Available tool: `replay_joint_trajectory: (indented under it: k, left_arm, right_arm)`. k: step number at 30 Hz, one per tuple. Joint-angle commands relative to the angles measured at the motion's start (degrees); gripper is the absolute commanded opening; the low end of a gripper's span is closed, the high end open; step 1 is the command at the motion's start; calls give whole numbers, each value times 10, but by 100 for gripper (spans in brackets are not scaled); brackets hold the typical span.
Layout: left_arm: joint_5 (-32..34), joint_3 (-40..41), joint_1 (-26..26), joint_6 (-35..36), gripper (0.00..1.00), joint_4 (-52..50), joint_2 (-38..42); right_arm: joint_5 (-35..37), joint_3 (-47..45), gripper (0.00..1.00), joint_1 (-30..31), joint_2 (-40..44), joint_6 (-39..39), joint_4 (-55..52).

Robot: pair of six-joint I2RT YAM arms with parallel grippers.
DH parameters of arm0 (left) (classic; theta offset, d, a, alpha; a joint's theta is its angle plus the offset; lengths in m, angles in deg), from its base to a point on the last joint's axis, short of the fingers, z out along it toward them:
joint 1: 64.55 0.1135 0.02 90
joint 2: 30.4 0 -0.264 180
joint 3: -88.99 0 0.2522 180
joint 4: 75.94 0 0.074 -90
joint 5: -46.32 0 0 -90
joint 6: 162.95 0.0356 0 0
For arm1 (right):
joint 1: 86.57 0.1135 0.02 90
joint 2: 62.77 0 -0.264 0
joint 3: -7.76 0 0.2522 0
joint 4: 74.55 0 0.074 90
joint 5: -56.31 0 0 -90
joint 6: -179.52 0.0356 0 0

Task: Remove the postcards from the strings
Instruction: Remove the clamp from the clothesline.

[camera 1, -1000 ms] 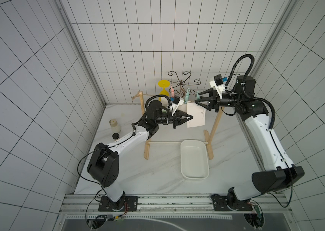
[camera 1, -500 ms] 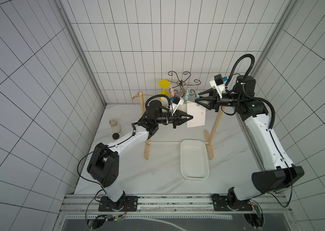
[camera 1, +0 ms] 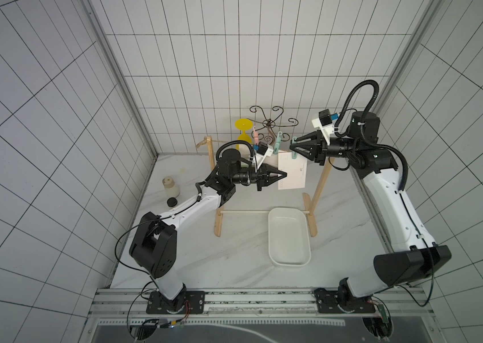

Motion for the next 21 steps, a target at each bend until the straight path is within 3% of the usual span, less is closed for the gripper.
replay_joint_trajectory:
  k: [1,3,11,21]
  left_arm:
    - [0,-17,4,-12,0,-3,-5]
    - [0,-17,4,-14,0,-1,-5]
    - [1,-16,4,-20,0,3,-3]
    - [5,1,-3,-22,0,1,12]
  right_arm:
    - [-19,1,9,-6,-3,1,-7]
    - [-17,0,0,-5,-2,3,-6]
    - [-3,-18,0,-3,12,28,33]
    - [52,-110,0,-1,74,151,247]
